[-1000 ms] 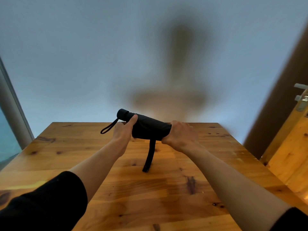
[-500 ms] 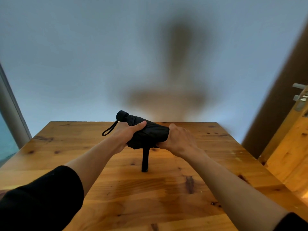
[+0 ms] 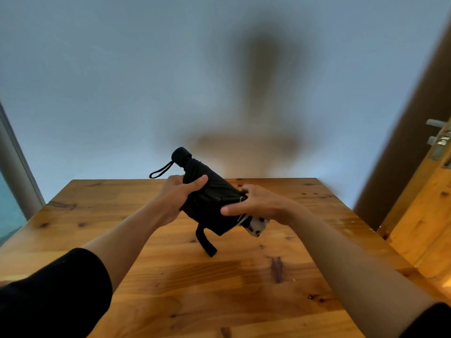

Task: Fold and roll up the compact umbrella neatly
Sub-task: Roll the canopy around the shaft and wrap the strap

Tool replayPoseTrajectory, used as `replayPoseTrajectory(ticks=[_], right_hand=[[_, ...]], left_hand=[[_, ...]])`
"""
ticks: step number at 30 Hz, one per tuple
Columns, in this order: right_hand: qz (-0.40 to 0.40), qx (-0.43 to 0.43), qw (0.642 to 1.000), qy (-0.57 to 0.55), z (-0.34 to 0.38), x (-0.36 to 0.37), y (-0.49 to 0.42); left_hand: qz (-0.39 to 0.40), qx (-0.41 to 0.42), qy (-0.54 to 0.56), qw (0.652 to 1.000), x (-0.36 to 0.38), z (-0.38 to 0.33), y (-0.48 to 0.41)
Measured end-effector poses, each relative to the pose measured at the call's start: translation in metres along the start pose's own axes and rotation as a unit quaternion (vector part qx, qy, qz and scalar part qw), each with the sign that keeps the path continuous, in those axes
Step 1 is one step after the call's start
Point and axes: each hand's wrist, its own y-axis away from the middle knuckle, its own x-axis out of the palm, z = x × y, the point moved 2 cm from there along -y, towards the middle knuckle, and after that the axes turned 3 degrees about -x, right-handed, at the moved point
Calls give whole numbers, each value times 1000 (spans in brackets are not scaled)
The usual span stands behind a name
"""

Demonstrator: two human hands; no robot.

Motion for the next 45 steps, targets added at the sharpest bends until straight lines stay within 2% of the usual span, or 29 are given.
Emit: replayPoseTrajectory(ticks=[2,6,10,15,20,25,27,31,35,39,42,45], right_hand=[[54,-3,993,-101,7,-2,7],[81,64,968,-228,5,-4,10],[85,19,970,-225,2,-2,7],[-11,19,984,-179,5,-3,-6],[22,56,983,-173,-3,-4,-5],[59,71,961,-259,-8,3,5],[47,61,957,-281,-9,3,5],[-7,45,958,-282,-10,-2,-3],[-1,39,971,-236,-8,-6,-8],[-12,6,982,-189,-4,-5,-8],[-23,-12,989,-145,4,-5,-6],[-22,-15,994,-104,12,-8,-6]], left_hand=[[51,1,-9,999,-3,0,2],[132,-4,-10,991,-2,-2,3],[158,-20,-51,986,-2,-1,6],[113,-16,-63,991,-3,2,4],[157,-51,-24,986,-7,0,6],[198,-63,36,977,-5,0,8],[200,-68,59,976,-5,-2,11],[187,-76,35,979,-14,-6,11],[144,-98,-39,984,-18,-5,12],[50,-4,-185,981,-13,-7,11],[11,74,-193,978,-6,-13,9],[-13,107,-260,960,0,-18,7]])
